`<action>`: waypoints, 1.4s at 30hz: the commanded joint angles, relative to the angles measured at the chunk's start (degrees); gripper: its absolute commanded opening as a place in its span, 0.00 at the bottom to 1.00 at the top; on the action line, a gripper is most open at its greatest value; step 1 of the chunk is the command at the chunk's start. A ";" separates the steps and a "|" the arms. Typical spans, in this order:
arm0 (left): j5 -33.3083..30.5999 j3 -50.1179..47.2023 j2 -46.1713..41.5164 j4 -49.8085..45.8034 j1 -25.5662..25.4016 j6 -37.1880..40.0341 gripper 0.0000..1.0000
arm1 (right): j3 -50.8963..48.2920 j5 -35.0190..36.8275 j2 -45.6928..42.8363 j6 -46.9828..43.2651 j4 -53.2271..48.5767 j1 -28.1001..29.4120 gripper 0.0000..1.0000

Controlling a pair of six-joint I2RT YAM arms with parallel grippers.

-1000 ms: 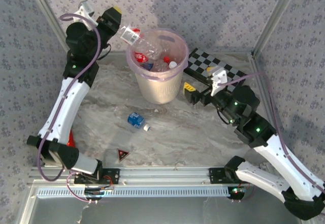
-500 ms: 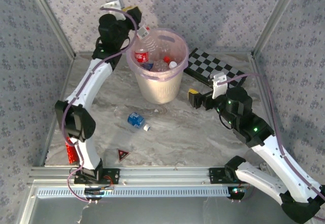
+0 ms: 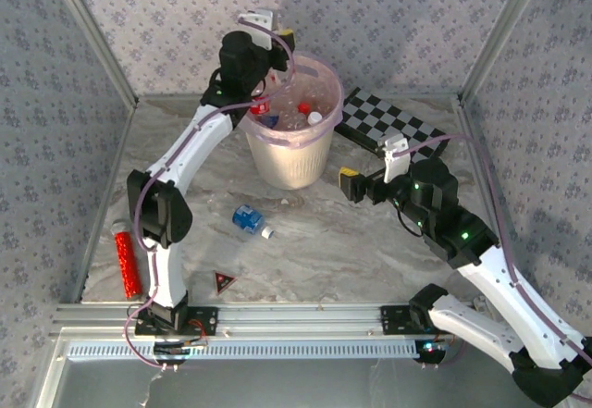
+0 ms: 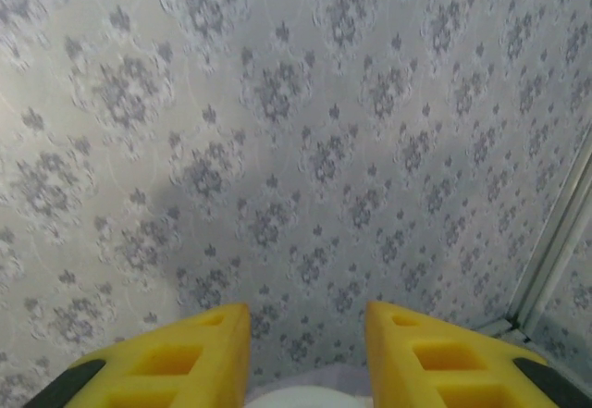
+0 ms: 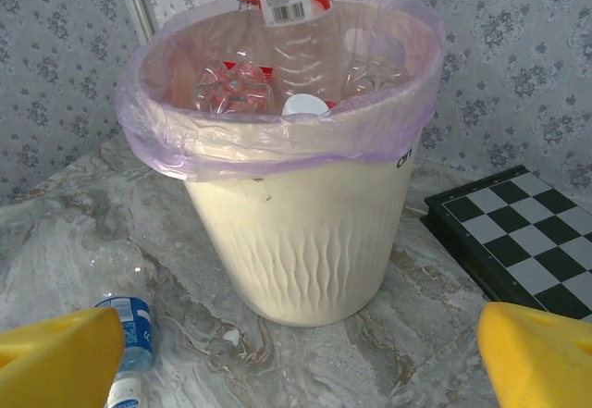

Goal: Put the plastic bottles in the bin

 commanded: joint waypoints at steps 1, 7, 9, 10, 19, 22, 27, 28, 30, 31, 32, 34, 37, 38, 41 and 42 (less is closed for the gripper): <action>-0.87 -7.01 -3.08 1.40 0.33 1.33 0.00 | -0.64 -1.35 0.46 -0.24 -0.47 -0.42 1.00; -0.41 -17.85 -7.50 3.74 0.15 0.71 0.00 | -0.86 -2.27 1.60 -0.16 0.69 -0.40 1.00; -0.85 -19.43 -8.10 2.93 0.15 0.89 0.00 | -0.84 -2.66 2.07 0.14 1.03 -0.39 1.00; -1.46 -19.33 -8.07 1.62 0.21 1.03 0.00 | -0.79 -2.80 2.18 0.28 1.13 -0.41 1.00; 0.84 -4.92 -1.48 -23.41 0.25 3.99 0.00 | -0.70 -3.07 2.58 1.59 1.12 -0.37 1.00; 1.90 -1.35 1.12 -29.27 0.39 4.59 0.00 | -0.69 -3.18 2.66 1.82 1.09 -0.29 1.00; 2.61 5.33 5.31 -35.75 0.34 5.29 0.00 | -0.71 -3.31 2.76 1.84 0.96 -0.20 1.00; 2.60 4.33 5.17 -34.78 0.38 5.18 0.00 | -0.67 -3.27 2.71 1.86 0.97 -0.20 1.00; 2.69 1.81 5.03 -32.79 0.35 4.73 0.00 | -0.89 -3.13 2.54 1.86 1.00 -0.20 1.00; 2.85 1.44 5.25 -32.58 0.35 4.58 0.00 | -0.96 -3.16 2.45 1.86 1.00 -0.15 1.00; 2.88 0.98 5.62 -32.72 0.33 4.51 0.00 | -1.06 -3.04 2.40 1.82 0.87 -0.15 1.00; 2.88 -0.57 5.62 -31.67 0.33 4.25 0.00 | -1.15 -2.94 2.32 1.61 0.61 -0.19 1.00; 3.11 -3.52 5.53 -29.88 0.33 3.72 0.00 | -1.21 -2.79 2.28 1.43 0.49 -0.20 1.00; 3.47 -3.97 5.66 -29.70 0.34 3.68 0.00 | -1.29 -2.76 2.33 1.34 0.63 -0.24 1.00; 4.04 -4.30 5.55 -29.40 0.37 3.70 0.06 | -1.34 -2.67 2.49 1.26 0.67 -0.20 1.00; 4.46 -3.74 5.21 -29.46 0.33 3.85 0.15 | -1.22 -2.63 2.58 1.29 0.73 -0.27 1.00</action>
